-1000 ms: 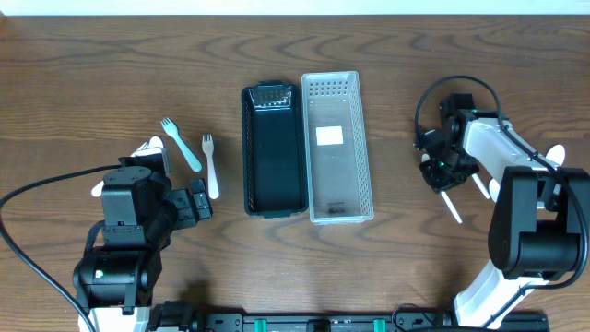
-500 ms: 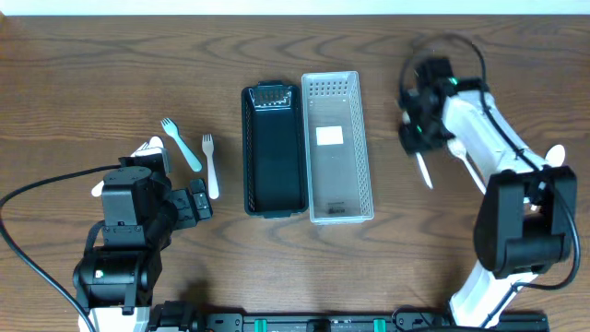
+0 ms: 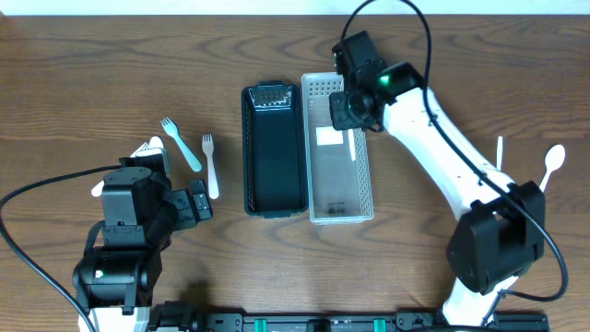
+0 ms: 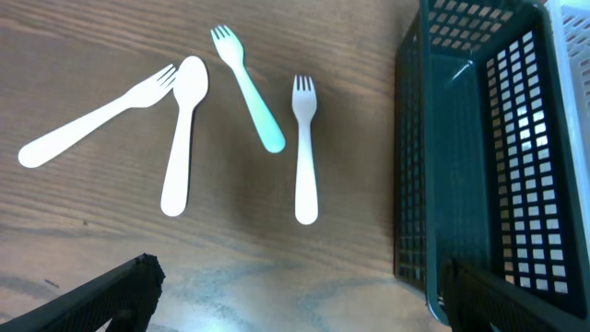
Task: Pack container
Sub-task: 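Carry the spoon left and drop it into the white basket, then return the right gripper and grasp another white spoon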
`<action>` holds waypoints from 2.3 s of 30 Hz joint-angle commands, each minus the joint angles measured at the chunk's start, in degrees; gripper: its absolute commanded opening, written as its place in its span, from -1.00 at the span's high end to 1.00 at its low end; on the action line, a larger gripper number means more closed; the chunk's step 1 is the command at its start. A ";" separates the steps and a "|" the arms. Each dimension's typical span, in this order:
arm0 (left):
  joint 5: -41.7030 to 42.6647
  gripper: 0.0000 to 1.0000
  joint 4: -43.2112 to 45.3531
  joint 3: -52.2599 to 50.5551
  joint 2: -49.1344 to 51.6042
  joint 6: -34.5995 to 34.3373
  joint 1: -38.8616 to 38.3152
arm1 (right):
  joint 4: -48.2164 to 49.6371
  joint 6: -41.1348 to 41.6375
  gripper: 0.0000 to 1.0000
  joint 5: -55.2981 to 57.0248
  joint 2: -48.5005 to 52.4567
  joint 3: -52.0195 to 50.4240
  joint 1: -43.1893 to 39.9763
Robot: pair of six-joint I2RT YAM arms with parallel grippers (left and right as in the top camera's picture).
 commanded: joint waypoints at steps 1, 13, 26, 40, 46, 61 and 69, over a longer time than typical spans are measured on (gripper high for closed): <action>-0.07 -0.96 -0.72 1.20 -0.09 -0.50 0.20 | 0.33 5.70 0.98 1.60 2.38 -2.43 0.42; -0.07 -0.96 -0.90 1.20 -0.09 -0.50 0.20 | -0.81 4.35 0.31 1.36 4.44 -3.13 0.70; -0.09 -0.96 -0.87 1.20 -0.09 -0.50 0.20 | -2.64 -8.31 -0.47 6.32 -9.05 0.42 -10.91; -0.55 -0.96 -0.87 1.20 -0.09 -0.50 0.20 | -10.32 -29.18 -0.84 1.40 -5.88 -4.68 -35.47; -0.55 -0.96 -0.87 1.18 -0.09 -0.50 0.20 | -7.87 -33.42 -0.85 2.58 -0.70 -10.49 -36.48; -0.52 -0.96 -0.90 1.20 -0.09 -0.50 0.20 | 0.50 -36.13 -0.92 3.30 7.28 -16.22 -36.46; -0.55 -0.96 -0.87 1.18 -0.09 -0.50 0.20 | 0.98 -35.82 -0.92 2.51 10.16 -16.26 -36.46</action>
